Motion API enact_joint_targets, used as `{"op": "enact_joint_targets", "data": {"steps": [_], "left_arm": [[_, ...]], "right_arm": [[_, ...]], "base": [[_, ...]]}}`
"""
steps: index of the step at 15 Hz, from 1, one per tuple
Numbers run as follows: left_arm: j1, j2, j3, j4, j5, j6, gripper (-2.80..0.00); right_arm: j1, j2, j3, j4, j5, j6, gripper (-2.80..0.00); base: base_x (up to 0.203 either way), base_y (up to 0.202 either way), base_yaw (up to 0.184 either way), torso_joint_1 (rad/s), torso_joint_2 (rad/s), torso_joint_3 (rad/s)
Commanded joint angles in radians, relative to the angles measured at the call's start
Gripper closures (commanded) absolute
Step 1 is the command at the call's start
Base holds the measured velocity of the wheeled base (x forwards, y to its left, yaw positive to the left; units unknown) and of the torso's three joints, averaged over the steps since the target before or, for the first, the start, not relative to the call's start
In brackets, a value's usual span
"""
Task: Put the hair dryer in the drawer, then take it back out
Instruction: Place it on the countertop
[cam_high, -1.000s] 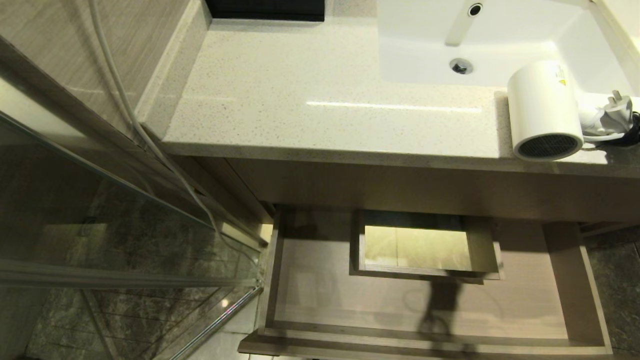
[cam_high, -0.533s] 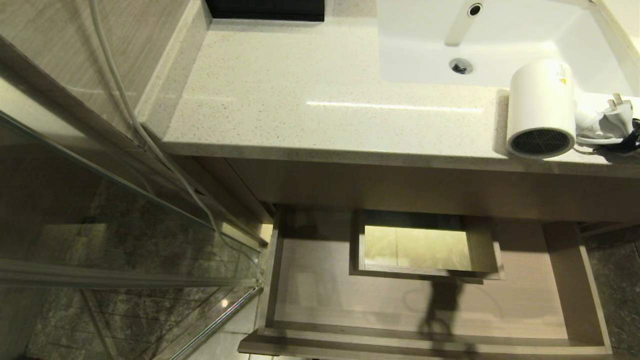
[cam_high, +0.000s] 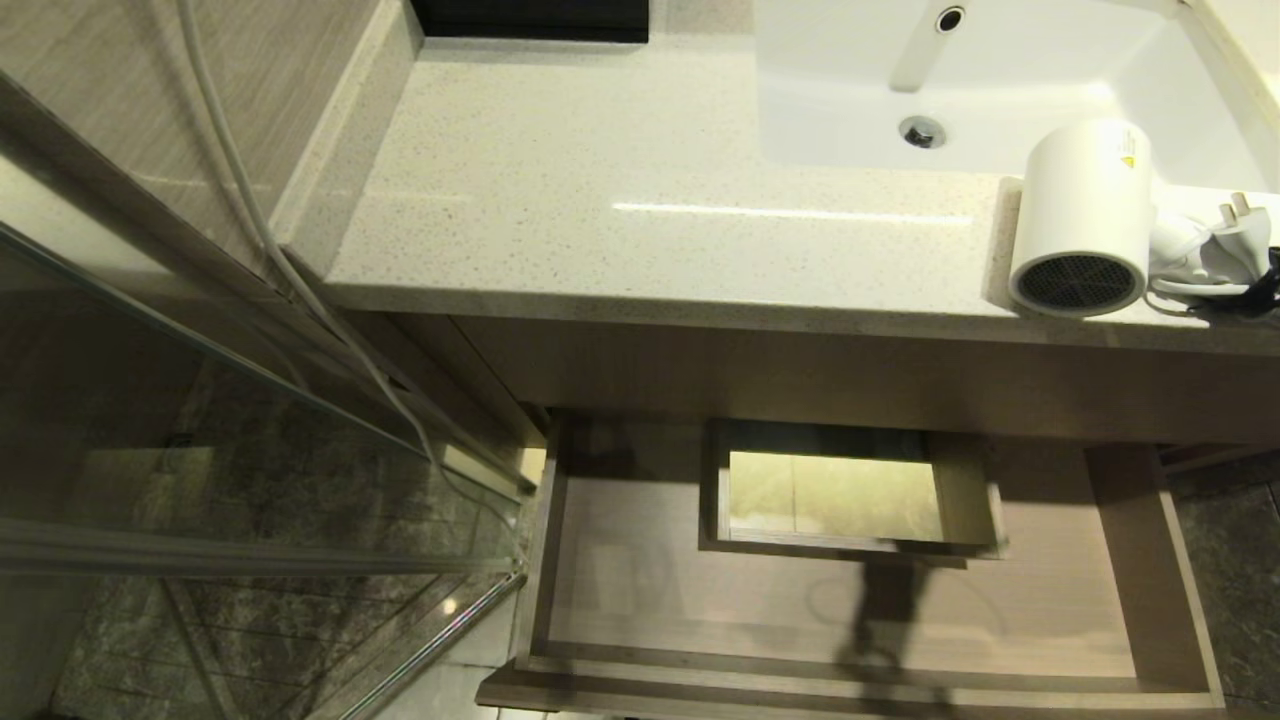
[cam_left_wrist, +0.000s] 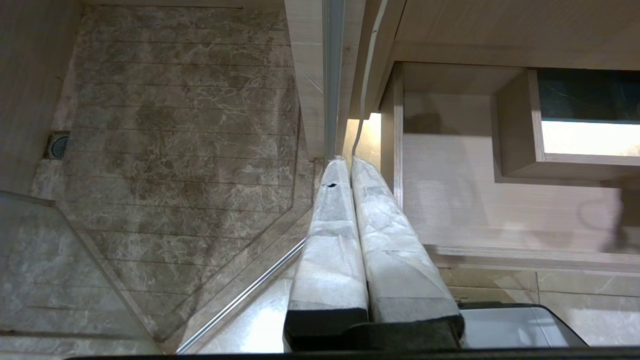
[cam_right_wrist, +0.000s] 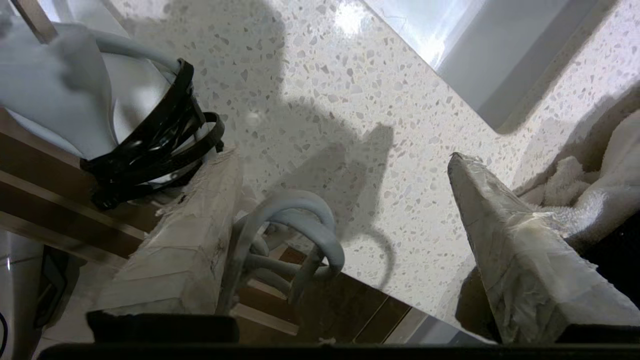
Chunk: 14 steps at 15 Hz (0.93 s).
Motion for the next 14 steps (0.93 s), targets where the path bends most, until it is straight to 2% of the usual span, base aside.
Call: {"op": "enact_joint_targets", "data": {"steps": [1, 8, 14], "left_arm": [[0.0, 0.0, 0.001, 0.0, 0.0, -0.001, 0.0], [0.0, 0.0, 0.002, 0.0, 0.0, -0.001, 0.0], [0.0, 0.0, 0.002, 0.0, 0.0, -0.001, 0.0]], "right_arm": [[-0.001, 0.004, -0.013, 0.003, 0.006, -0.005, -2.8], [0.002, 0.048, -0.074, -0.008, 0.011, -0.005, -2.8], [0.01, -0.018, -0.065, 0.034, 0.071, -0.008, -2.8]], "base": [[0.0, 0.0, 0.0, 0.0, 0.0, 0.0], [0.0, 0.0, 0.0, 0.0, 0.0, 0.0], [0.0, 0.0, 0.0, 0.0, 0.0, 0.0]]}}
